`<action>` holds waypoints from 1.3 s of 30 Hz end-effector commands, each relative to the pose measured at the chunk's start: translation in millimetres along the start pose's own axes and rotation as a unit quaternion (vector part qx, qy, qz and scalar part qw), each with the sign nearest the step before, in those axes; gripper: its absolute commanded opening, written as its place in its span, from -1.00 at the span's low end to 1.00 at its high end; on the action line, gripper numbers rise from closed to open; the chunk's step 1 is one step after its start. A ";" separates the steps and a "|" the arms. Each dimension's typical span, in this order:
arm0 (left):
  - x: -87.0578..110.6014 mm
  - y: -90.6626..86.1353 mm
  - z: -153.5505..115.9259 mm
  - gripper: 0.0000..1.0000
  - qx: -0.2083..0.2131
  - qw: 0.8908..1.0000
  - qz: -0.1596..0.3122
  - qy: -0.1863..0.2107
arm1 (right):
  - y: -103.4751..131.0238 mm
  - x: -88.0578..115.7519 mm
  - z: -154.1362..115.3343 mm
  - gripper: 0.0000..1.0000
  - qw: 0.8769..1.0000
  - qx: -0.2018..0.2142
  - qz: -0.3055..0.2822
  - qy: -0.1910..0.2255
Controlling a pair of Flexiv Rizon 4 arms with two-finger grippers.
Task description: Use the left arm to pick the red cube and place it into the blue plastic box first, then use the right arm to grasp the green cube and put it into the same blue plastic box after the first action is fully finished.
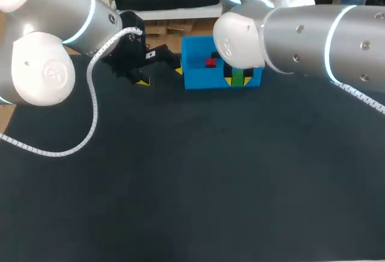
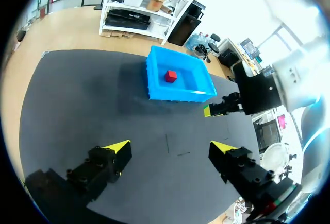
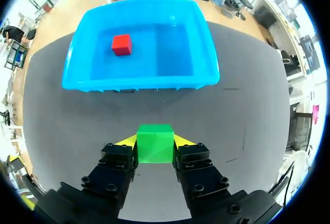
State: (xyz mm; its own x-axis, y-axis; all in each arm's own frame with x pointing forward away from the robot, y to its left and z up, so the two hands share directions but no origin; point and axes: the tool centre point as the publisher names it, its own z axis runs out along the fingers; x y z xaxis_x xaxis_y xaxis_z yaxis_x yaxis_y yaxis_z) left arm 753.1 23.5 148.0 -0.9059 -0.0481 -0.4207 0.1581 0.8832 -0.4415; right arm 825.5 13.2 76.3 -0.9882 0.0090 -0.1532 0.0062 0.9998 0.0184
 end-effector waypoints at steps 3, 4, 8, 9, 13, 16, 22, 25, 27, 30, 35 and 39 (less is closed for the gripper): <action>-0.2 0.0 -0.2 1.00 0.000 1.000 0.000 0.000 | -1.8 4.3 -17.6 -1.00 1.000 -0.006 0.001 -0.010; -0.2 0.0 -0.2 1.00 0.000 1.000 0.000 0.000 | -1.7 4.0 -20.0 -1.00 1.000 -0.007 0.001 -0.010; -0.2 0.0 -0.2 1.00 0.000 1.000 0.000 0.000 | -1.3 2.8 -28.5 -1.00 1.000 -0.011 0.001 -0.013; -0.2 0.0 -0.2 1.00 0.000 1.000 0.000 0.000 | -1.3 2.4 -30.4 -1.00 1.000 -0.012 0.001 -0.014; -0.2 0.0 -0.2 1.00 0.000 1.000 0.000 0.000 | -1.1 0.9 -38.7 -1.00 1.000 -0.015 0.001 -0.018; -0.2 0.0 -0.2 1.00 0.000 1.000 0.000 0.000 | -1.9 -1.5 -45.5 -1.00 1.000 -0.017 0.002 -0.021; -0.2 0.0 -0.2 1.00 0.000 1.000 0.000 0.000 | -2.0 -8.4 -65.1 -1.00 0.999 -0.031 0.002 -0.041; -0.2 0.0 -0.2 1.00 0.000 1.000 0.000 0.000 | -1.6 -11.7 -74.4 -1.00 0.998 -0.038 0.001 -0.052; -0.2 0.0 -0.2 1.00 0.000 1.000 0.000 0.000 | -1.7 -13.6 -79.0 -1.00 0.997 -0.041 0.001 -0.060; -0.2 0.0 -0.2 1.00 0.000 1.000 0.000 0.000 | -1.6 -17.0 -82.8 -1.00 0.997 -0.044 0.000 -0.068; -0.2 0.0 -0.2 1.00 0.000 1.000 0.000 0.000 | -1.2 -24.2 -87.2 -1.00 0.996 -0.047 -0.001 -0.078; -0.2 0.0 -0.2 1.00 0.000 1.000 0.000 0.000 | -0.1 -32.1 -91.9 -1.00 0.995 -0.048 -0.003 -0.086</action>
State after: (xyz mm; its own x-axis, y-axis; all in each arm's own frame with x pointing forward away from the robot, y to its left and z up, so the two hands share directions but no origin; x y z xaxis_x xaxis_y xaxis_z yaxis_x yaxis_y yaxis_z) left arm 753.1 23.5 148.0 -0.9059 -0.0481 -0.4207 0.1581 0.8832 -0.4415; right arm 845.9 12.5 170.8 -0.9520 0.0096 -0.3060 -0.0250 0.9937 0.1090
